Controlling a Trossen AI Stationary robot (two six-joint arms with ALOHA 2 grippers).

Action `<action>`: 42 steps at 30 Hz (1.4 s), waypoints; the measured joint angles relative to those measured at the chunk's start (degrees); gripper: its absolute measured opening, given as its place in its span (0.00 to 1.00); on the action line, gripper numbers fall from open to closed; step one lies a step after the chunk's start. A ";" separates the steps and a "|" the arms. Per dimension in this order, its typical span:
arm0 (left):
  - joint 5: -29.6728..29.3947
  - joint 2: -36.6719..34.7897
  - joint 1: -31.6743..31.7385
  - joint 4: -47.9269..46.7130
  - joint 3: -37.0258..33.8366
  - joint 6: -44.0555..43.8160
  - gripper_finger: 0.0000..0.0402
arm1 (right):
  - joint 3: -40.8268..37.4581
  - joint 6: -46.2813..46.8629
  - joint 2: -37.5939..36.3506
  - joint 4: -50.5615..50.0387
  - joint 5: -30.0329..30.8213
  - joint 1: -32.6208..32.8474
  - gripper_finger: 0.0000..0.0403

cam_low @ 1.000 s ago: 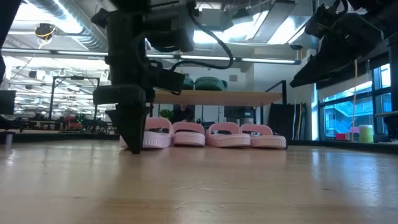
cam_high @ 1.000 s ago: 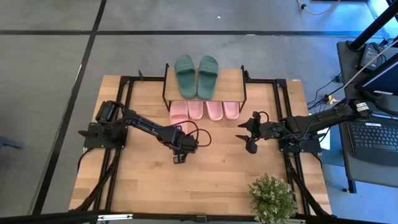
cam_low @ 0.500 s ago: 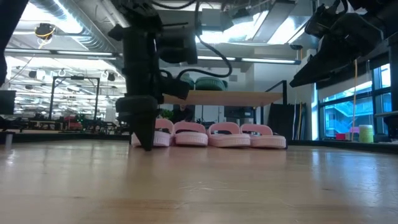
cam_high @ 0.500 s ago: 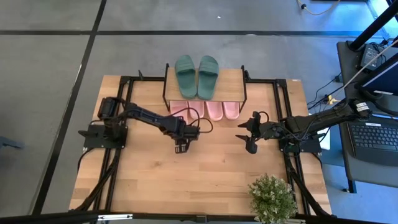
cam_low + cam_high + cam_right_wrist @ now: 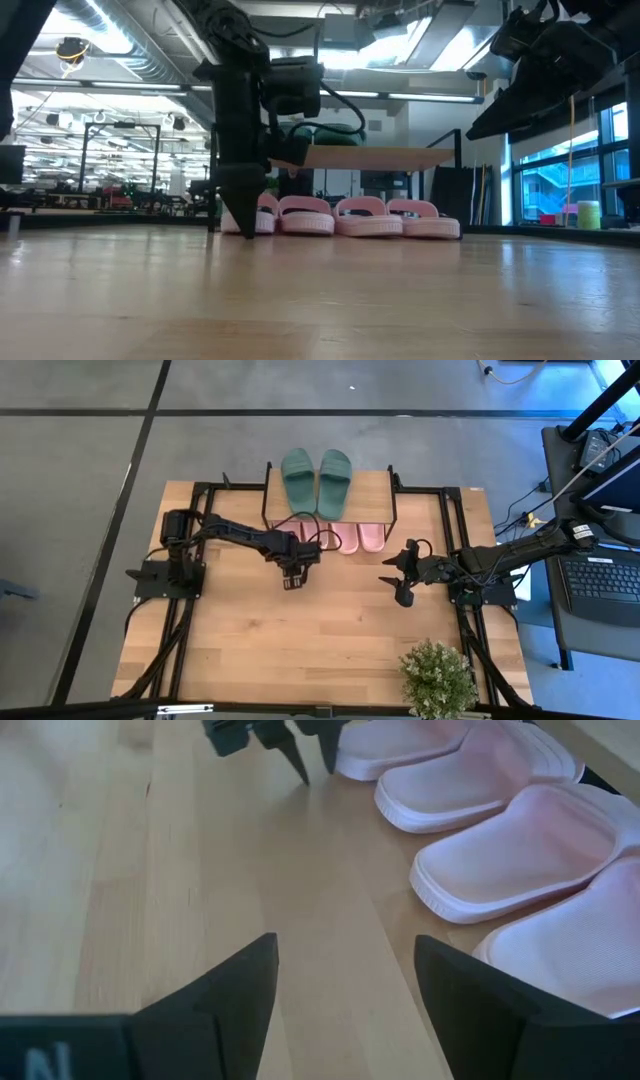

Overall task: Pick and place slides into the shelf
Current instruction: Put the pink slide under the shelf, then return to Home Position

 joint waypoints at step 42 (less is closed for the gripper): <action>7.43 -51.78 -1.77 28.64 -21.18 5.83 0.32 | 2.96 -22.41 -21.41 1.17 5.54 -0.18 0.59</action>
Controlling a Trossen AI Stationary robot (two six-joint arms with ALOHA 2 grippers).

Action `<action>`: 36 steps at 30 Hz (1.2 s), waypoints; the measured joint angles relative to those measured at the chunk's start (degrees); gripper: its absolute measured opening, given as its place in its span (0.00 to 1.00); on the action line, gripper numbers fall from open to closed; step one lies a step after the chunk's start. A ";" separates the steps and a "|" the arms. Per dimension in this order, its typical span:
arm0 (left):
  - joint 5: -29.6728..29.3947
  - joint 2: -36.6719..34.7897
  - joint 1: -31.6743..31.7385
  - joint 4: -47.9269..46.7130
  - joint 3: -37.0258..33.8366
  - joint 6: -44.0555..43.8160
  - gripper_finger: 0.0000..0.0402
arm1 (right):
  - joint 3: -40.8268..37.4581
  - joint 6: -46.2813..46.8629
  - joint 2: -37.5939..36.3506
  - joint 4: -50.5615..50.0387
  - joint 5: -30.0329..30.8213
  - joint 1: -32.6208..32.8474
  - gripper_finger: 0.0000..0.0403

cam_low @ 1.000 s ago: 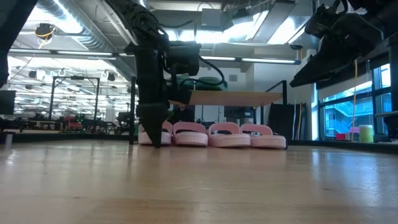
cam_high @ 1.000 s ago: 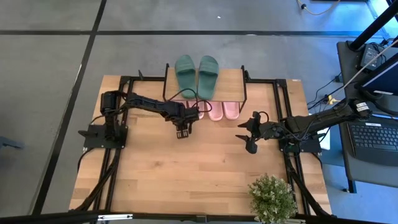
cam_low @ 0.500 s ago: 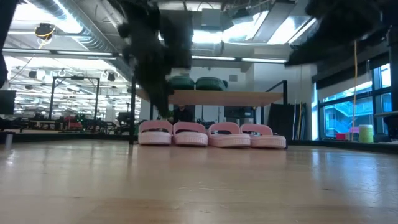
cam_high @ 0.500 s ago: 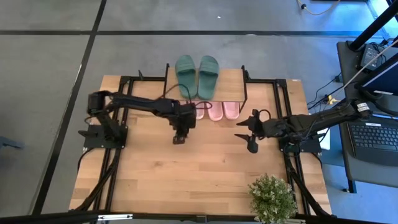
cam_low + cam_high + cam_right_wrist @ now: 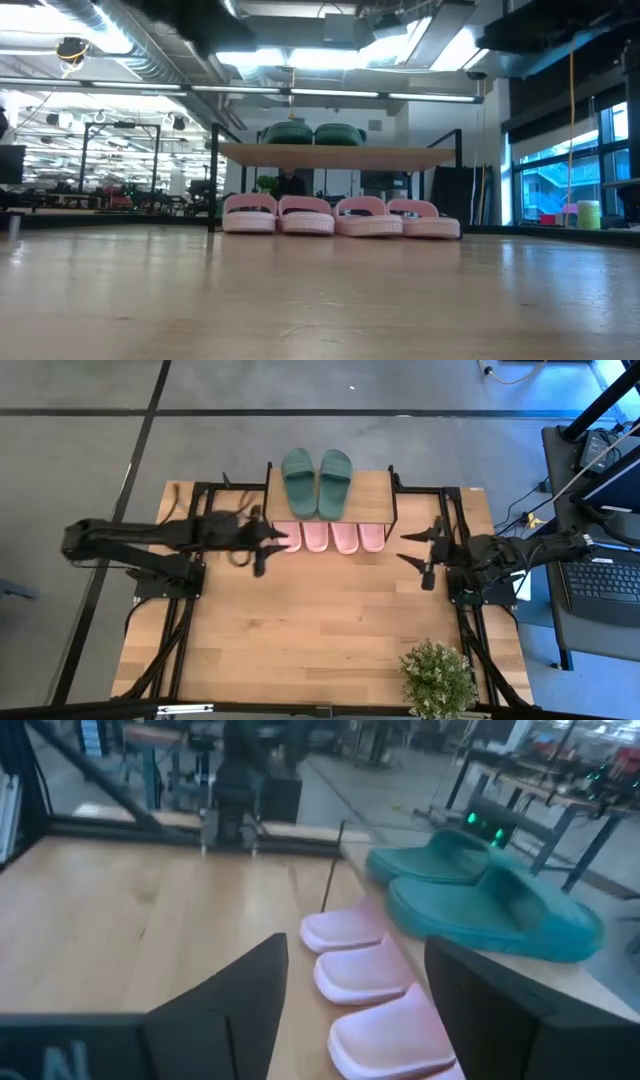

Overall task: Pick and place slides into the shelf
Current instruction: Return to Home Position

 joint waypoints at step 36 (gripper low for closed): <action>0.22 -53.29 -0.88 14.61 -43.40 -5.20 0.32 | -11.53 4.59 -29.67 -9.71 2.17 -0.42 0.59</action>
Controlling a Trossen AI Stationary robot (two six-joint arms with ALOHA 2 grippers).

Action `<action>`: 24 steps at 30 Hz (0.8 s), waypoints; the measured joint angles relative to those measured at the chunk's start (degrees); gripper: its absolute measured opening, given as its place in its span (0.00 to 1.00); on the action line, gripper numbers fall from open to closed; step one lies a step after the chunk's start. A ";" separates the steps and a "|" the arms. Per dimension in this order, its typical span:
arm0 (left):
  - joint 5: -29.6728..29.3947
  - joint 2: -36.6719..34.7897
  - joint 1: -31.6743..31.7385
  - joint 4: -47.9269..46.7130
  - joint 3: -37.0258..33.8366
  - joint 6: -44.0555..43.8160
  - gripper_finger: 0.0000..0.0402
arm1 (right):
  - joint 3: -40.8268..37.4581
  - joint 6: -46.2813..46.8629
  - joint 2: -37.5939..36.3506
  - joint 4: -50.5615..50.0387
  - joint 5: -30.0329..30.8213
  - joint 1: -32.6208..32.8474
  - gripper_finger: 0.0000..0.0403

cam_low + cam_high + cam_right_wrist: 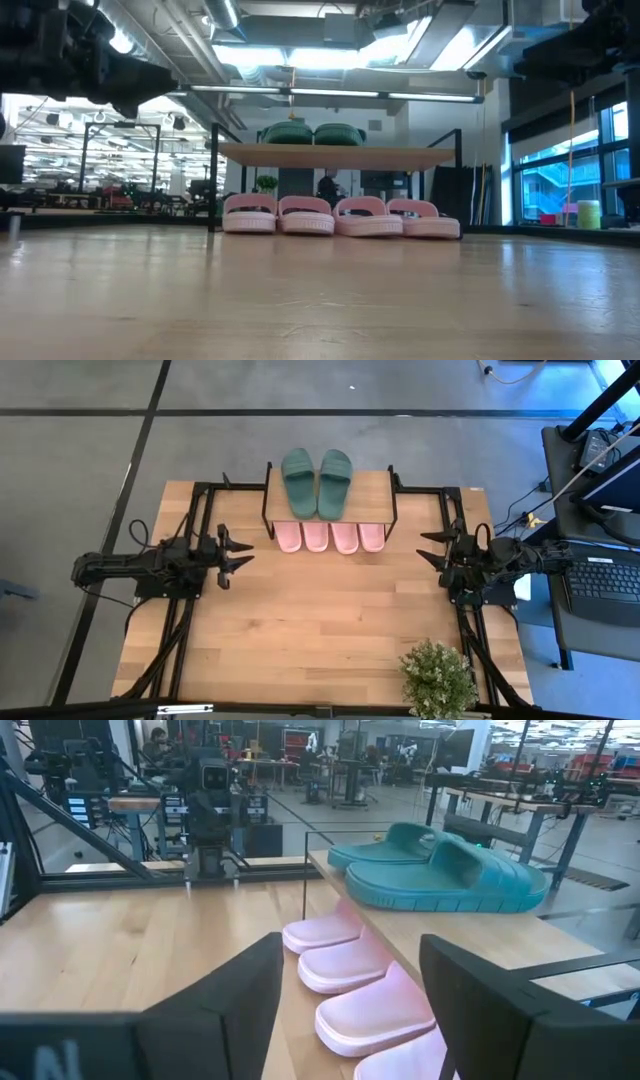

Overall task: Pick and place slides into the shelf
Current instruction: Return to Home Position

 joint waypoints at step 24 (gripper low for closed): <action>-0.39 -0.89 0.00 -3.67 -0.75 0.32 0.32 | -16.96 -7.35 0.04 26.91 -1.20 -0.11 0.59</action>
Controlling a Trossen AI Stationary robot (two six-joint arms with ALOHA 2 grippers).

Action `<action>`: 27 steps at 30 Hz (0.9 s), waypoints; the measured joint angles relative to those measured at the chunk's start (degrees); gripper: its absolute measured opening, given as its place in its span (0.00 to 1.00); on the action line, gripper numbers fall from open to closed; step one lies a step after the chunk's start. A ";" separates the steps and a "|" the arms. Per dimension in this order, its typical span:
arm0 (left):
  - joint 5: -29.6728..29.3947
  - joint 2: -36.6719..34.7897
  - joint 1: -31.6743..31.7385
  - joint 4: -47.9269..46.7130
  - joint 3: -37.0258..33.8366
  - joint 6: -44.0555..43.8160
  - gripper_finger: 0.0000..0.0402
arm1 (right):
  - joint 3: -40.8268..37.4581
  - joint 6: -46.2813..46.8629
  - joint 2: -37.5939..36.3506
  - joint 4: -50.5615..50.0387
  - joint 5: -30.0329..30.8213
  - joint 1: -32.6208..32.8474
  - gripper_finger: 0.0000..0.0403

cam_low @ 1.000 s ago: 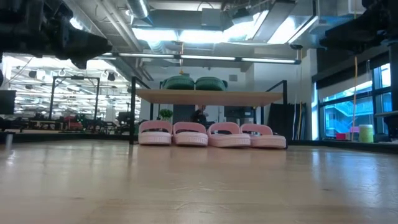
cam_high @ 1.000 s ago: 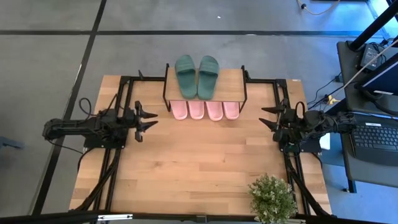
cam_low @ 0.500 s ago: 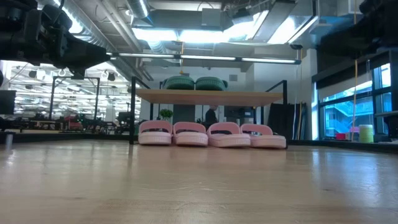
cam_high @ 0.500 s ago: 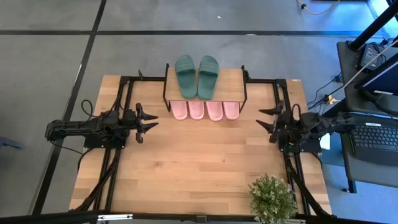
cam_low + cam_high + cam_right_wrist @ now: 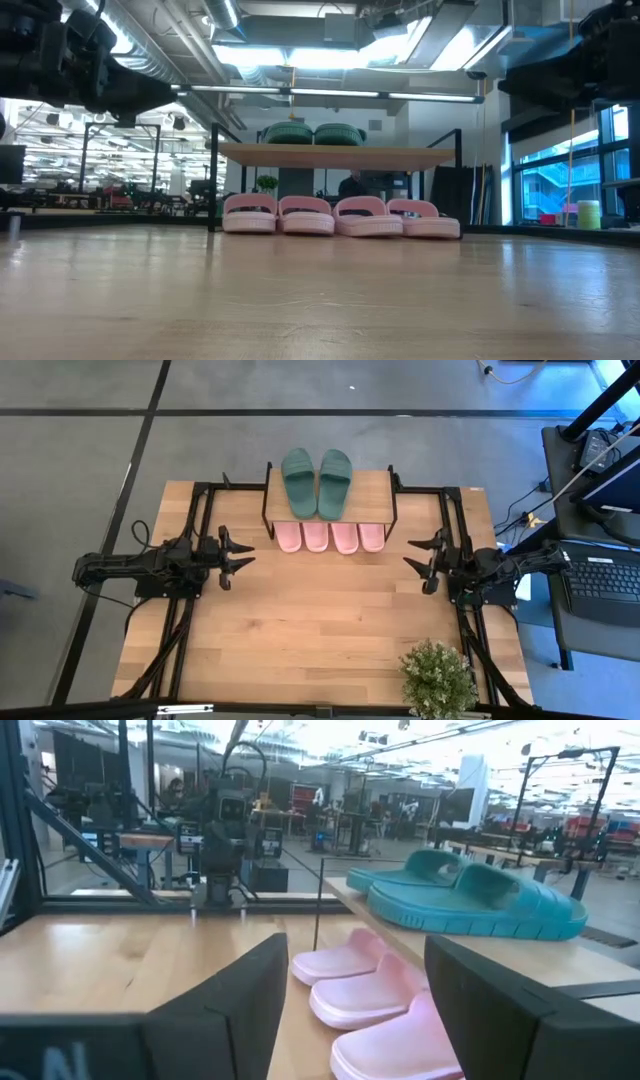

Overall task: Pick and place slides into the shelf
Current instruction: Return to Home Position

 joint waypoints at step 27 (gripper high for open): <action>0.00 0.15 0.00 0.23 0.00 1.58 0.32 | 0.00 1.34 0.29 -3.19 0.06 0.00 0.59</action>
